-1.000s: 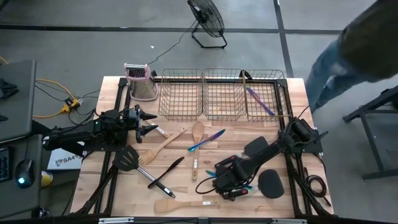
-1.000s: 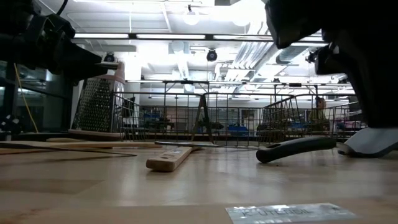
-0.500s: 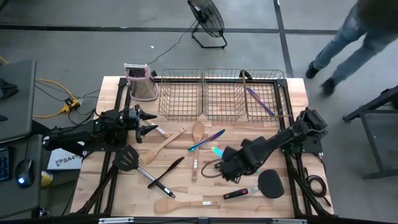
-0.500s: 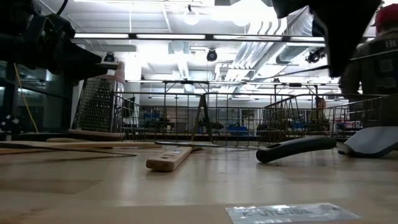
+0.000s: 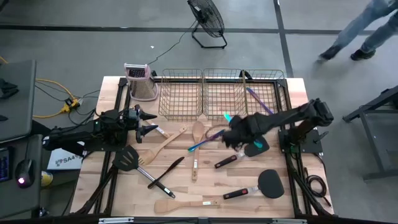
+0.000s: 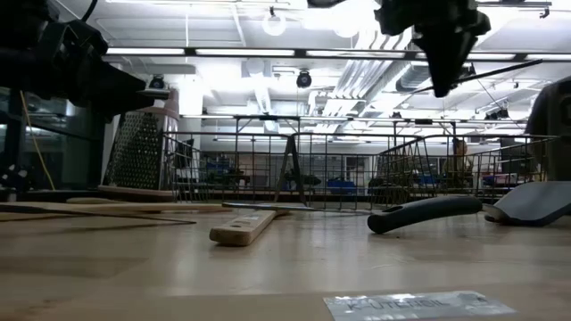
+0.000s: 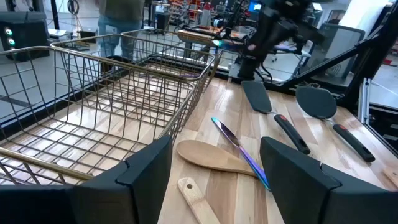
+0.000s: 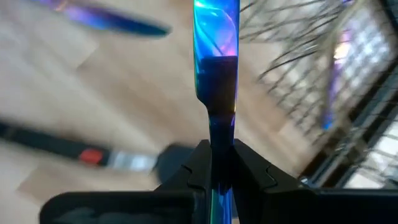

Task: Pick & Place Kitchen Items
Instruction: Put the bottom blue table knife into the right mesh basket

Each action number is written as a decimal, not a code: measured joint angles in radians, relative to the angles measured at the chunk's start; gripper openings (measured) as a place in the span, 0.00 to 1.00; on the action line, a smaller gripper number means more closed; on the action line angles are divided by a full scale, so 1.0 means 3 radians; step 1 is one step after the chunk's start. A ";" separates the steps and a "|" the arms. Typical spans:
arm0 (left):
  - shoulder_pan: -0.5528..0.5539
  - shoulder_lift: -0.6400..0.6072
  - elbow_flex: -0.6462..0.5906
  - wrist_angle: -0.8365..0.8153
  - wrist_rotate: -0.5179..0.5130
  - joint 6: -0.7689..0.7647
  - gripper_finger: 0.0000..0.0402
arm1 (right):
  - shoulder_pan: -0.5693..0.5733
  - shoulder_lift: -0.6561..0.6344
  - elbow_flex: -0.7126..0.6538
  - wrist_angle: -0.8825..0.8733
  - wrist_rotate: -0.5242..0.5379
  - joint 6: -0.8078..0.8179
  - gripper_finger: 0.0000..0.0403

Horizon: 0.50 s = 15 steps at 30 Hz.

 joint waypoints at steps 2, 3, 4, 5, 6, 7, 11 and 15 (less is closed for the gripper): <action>-0.0001 0.0000 0.0000 0.0000 0.0000 -0.0001 0.60 | -0.0146 -0.0066 0.0000 -0.0043 0.0062 -0.0068 0.07; -0.0001 0.0000 0.0000 0.0000 0.0000 -0.0001 0.60 | -0.0220 -0.0091 0.0000 -0.0076 0.0088 -0.0101 0.07; 0.0000 0.0000 0.0000 0.0000 0.0000 -0.0001 0.60 | -0.0288 -0.0115 0.0000 -0.0118 0.0115 -0.0152 0.07; -0.0001 0.0000 0.0000 0.0000 0.0000 0.0000 0.60 | -0.0352 -0.0141 0.0000 -0.0157 0.0138 -0.0187 0.07; -0.0001 0.0000 0.0000 0.0000 0.0000 0.0000 0.60 | -0.0417 -0.0158 0.0000 -0.0174 0.0157 -0.0233 0.07; -0.0001 0.0000 0.0000 0.0001 0.0000 0.0000 0.60 | -0.0485 -0.0172 0.0000 -0.0175 0.0171 -0.0273 0.07; 0.0000 0.0000 0.0000 0.0001 0.0000 -0.0001 0.60 | -0.0736 -0.0223 0.0000 -0.0179 0.0263 -0.0424 0.07; -0.0001 0.0000 0.0000 0.0000 0.0000 0.0000 0.60 | -0.1010 -0.0221 0.0000 -0.0172 0.0302 -0.0569 0.07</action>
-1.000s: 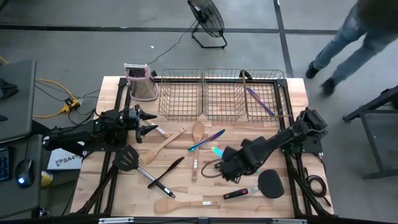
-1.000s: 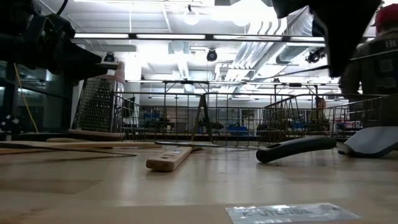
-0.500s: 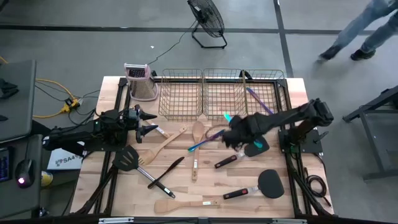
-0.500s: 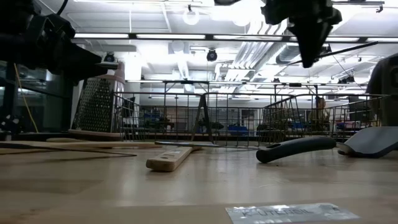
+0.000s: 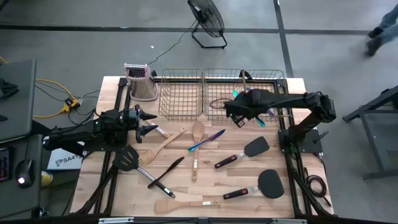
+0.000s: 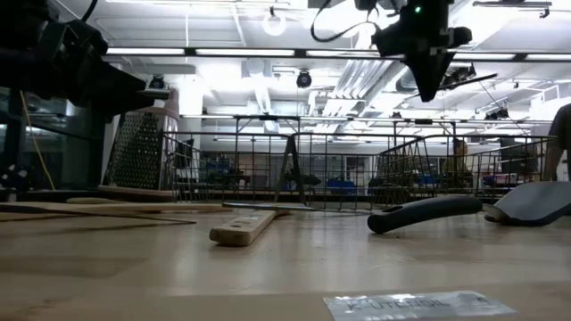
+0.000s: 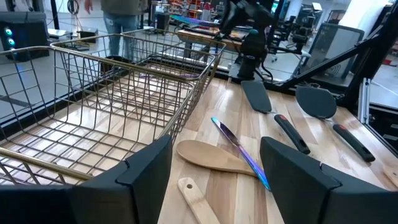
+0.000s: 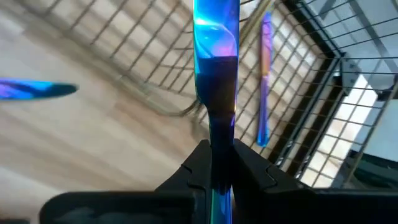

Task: Pick & Place Kitchen Items
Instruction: Put the bottom blue table knife into the right mesh basket

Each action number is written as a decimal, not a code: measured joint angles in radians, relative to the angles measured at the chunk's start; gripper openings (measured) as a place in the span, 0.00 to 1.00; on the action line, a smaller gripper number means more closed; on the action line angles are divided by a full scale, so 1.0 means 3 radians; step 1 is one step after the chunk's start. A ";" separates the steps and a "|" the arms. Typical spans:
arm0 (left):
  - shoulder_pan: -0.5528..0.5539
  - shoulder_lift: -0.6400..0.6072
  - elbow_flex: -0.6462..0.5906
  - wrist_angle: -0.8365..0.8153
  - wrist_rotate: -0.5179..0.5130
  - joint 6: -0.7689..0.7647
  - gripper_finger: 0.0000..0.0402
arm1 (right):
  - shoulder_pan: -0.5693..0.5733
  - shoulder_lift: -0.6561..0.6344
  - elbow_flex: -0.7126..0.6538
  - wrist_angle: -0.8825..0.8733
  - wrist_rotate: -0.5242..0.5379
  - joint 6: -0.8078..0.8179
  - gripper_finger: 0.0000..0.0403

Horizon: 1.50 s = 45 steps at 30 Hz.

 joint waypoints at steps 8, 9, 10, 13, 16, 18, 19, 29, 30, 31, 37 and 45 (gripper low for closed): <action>0.0000 0.0000 0.0000 0.0000 0.0000 0.0000 0.60 | -0.0580 0.0001 0.0000 -0.0003 0.0077 -0.0145 0.07; 0.0001 0.0000 0.0000 0.0000 0.0000 0.0000 0.60 | -0.0654 0.0000 -0.0001 -0.0003 0.0078 -0.0192 0.07; 0.0001 0.0000 0.0000 0.0000 0.0000 -0.0001 0.60 | -0.0719 0.0000 0.0000 -0.0002 0.0078 -0.0225 0.07; 0.0000 0.0000 0.0000 0.0000 0.0000 0.0000 0.60 | -0.0900 0.0001 -0.0001 -0.0002 0.0090 -0.0290 0.07; 0.0000 0.0000 0.0000 0.0000 0.0000 0.0000 0.60 | -0.1078 0.0001 -0.0001 -0.0002 0.0106 -0.0296 0.07; 0.0000 0.0000 0.0000 0.0000 0.0000 0.0000 0.60 | -0.1194 0.0001 -0.0002 -0.0002 0.0106 -0.0350 0.07; 0.0000 0.0000 0.0000 0.0000 0.0000 0.0000 0.60 | -0.1247 0.0001 -0.0016 0.0003 0.0108 -0.0370 0.07; 0.0001 0.0000 0.0000 0.0001 0.0000 0.0000 0.60 | -0.1698 0.0003 -0.0455 0.0181 0.0259 -0.0878 0.07; 0.0001 0.0000 0.0000 0.0000 -0.0001 -0.0001 0.60 | -0.1740 0.0003 -0.0479 0.0226 0.0261 -0.0948 0.07; 0.0000 0.0000 0.0000 0.0000 0.0000 -0.0001 0.60 | -0.1782 0.0003 -0.0506 0.0237 0.0265 -0.1019 0.07; 0.0001 0.0000 0.0000 0.0001 0.0000 0.0000 0.60 | -0.2043 0.0003 -0.0645 0.0368 0.0400 -0.1390 0.07; 0.0001 0.0000 0.0000 0.0001 0.0000 0.0000 0.60 | -0.2187 0.0003 -0.0781 0.0818 0.0425 -0.2088 0.07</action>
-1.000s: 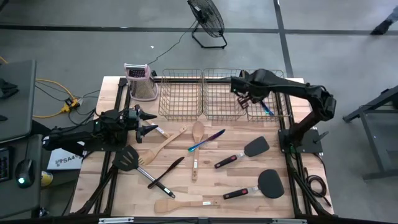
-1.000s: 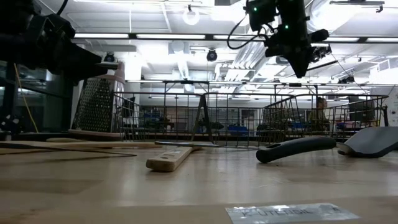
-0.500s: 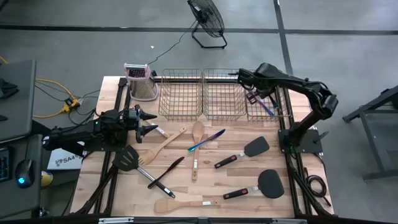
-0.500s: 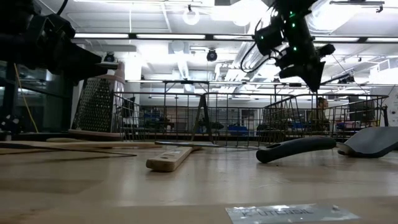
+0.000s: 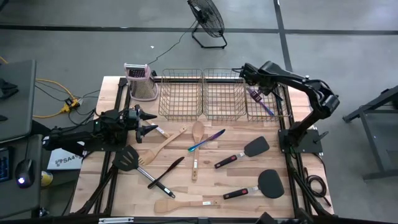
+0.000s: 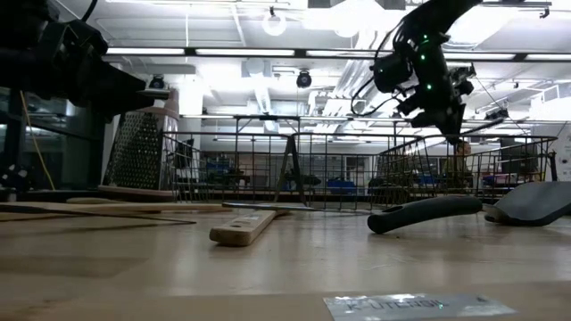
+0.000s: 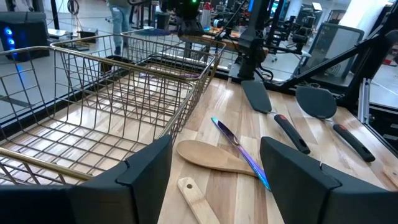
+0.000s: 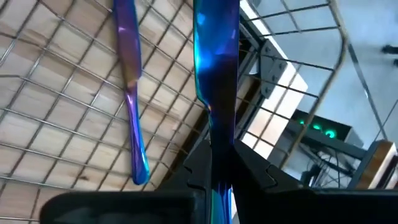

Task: Pick & Place Kitchen Items
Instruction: Put the bottom blue table knife into the right mesh basket

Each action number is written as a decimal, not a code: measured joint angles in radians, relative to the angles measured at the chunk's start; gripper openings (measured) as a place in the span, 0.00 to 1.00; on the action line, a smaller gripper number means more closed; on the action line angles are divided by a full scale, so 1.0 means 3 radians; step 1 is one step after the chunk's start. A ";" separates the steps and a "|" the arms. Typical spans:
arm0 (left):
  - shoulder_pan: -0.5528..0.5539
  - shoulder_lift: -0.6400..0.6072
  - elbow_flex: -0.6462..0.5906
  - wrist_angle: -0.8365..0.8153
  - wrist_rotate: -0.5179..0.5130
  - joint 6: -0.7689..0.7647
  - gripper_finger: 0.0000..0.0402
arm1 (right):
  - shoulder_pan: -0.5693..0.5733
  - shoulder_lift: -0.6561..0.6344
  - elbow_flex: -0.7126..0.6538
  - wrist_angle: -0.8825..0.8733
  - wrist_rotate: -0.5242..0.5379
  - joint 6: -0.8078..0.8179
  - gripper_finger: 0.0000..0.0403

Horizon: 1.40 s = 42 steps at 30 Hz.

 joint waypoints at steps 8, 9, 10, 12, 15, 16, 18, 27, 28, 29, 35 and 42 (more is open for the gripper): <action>-0.0001 0.0000 0.0000 -0.0001 0.0000 -0.0001 0.60 | -0.0192 0.0000 -0.0221 0.0290 -0.0014 -0.0215 0.07; 0.0000 0.0000 0.0000 -0.0001 0.0000 0.0001 0.60 | -0.0209 0.0000 -0.0251 0.0346 -0.0020 -0.0221 0.07; 0.0000 0.0000 0.0000 -0.0001 0.0000 0.0001 0.60 | -0.0224 0.0000 -0.0279 0.0404 -0.0050 -0.0233 0.07; -0.0001 0.0000 0.0000 -0.0001 0.0000 0.0001 0.60 | -0.0246 0.0000 -0.0355 0.0545 -0.0139 -0.0299 0.07; 0.0000 0.0000 0.0000 -0.0001 0.0000 0.0001 0.60 | -0.0260 0.0000 -0.0476 0.0734 -0.0201 -0.0373 0.07; 0.0000 0.0000 0.0000 0.0001 0.0000 0.0000 0.60 | -0.0260 0.0000 -0.0506 0.0784 -0.0202 -0.0379 0.07; -0.0001 0.0000 0.0000 0.0000 0.0000 0.0001 0.60 | -0.0260 0.0000 -0.0565 0.0879 -0.0202 -0.0397 0.07; -0.0001 0.0000 0.0000 0.0000 0.0000 0.0000 0.60 | -0.0261 0.0000 -0.0694 0.1124 -0.0332 -0.0594 0.07; -0.0001 0.0000 0.0000 0.0001 0.0000 0.0001 0.60 | -0.0261 0.0000 -0.0709 0.1146 -0.0360 -0.0625 0.07; 0.0000 0.0000 0.0000 0.0001 0.0000 0.0001 0.60 | -0.0261 0.0000 -0.0726 0.1171 -0.0371 -0.0636 0.07; 0.0000 0.0000 0.0000 0.0000 0.0000 0.0001 0.60 | -0.0275 0.0000 -0.0862 0.1336 -0.0402 -0.0617 0.07; -0.0001 0.0000 0.0000 0.0001 0.0000 0.0000 0.60 | -0.0275 0.0000 -0.1011 0.1561 -0.0447 -0.0668 0.07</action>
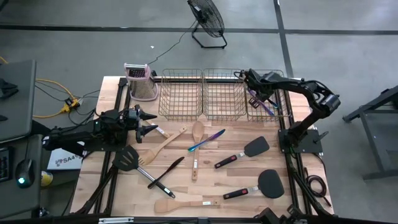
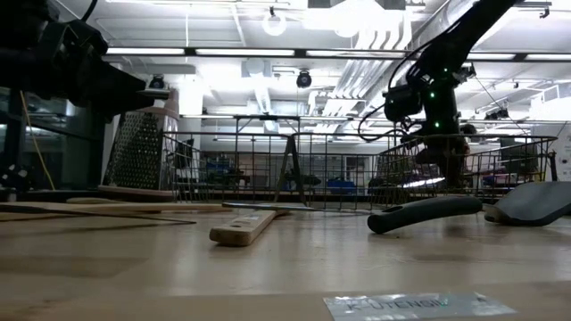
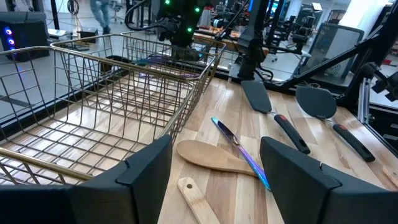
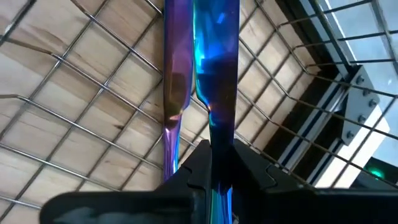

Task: Pick & Place Kitchen Items
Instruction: Put the bottom blue table knife into the right mesh basket

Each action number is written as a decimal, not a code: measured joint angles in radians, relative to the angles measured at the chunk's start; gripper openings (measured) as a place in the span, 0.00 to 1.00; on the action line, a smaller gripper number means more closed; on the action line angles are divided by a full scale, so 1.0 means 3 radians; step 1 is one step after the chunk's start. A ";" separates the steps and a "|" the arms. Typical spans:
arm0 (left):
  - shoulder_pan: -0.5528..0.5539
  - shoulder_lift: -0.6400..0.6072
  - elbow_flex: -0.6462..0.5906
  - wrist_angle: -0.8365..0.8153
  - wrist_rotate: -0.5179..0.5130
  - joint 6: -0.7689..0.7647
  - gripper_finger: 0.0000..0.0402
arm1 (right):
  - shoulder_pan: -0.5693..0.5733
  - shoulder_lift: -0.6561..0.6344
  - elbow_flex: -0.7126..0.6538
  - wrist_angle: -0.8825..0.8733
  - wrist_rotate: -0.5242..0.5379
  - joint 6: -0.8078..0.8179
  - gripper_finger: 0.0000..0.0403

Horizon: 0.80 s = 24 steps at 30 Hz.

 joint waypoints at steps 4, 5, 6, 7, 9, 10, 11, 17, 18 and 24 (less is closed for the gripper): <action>0.0000 0.0000 0.0000 -0.0001 0.0000 -0.0001 0.60 | -0.0002 0.0000 -0.0085 0.0092 -0.0010 -0.0053 0.07; 0.0001 0.0000 0.0000 -0.0001 0.0000 0.0000 0.60 | -0.0005 0.0000 -0.0105 0.0127 -0.0014 -0.0058 0.07; 0.0000 0.0000 0.0000 -0.0001 0.0000 0.0000 0.60 | -0.0006 0.0000 -0.0121 0.0150 -0.0034 -0.0057 0.07; 0.0000 0.0000 0.0000 -0.0001 0.0000 -0.0001 0.60 | -0.0008 0.0000 -0.0138 0.0184 -0.0050 -0.0058 0.07; 0.0001 0.0000 0.0000 0.0000 0.0000 0.0000 0.60 | -0.0008 0.0000 -0.0171 0.0258 -0.0089 -0.0065 0.07; 0.0001 0.0000 0.0000 -0.0001 0.0000 0.0000 0.60 | -0.0008 0.0000 -0.0188 0.0298 -0.0101 -0.0068 0.07; 0.0001 0.0000 0.0000 -0.0001 0.0000 0.0000 0.60 | -0.0006 0.0000 -0.0206 0.0338 -0.0101 -0.0069 0.07; 0.0001 0.0000 0.0000 0.0000 0.0000 -0.0001 0.60 | -0.0009 0.0000 -0.0358 0.0547 -0.0187 -0.0067 0.07; -0.0001 0.0000 0.0000 -0.0001 0.0000 -0.0001 0.60 | -0.0009 0.0000 -0.0382 0.0566 -0.0188 -0.0057 0.07; -0.0001 0.0000 0.0000 0.0000 0.0000 0.0000 0.60 | -0.0015 0.0000 -0.0433 0.0591 -0.0194 -0.0031 0.07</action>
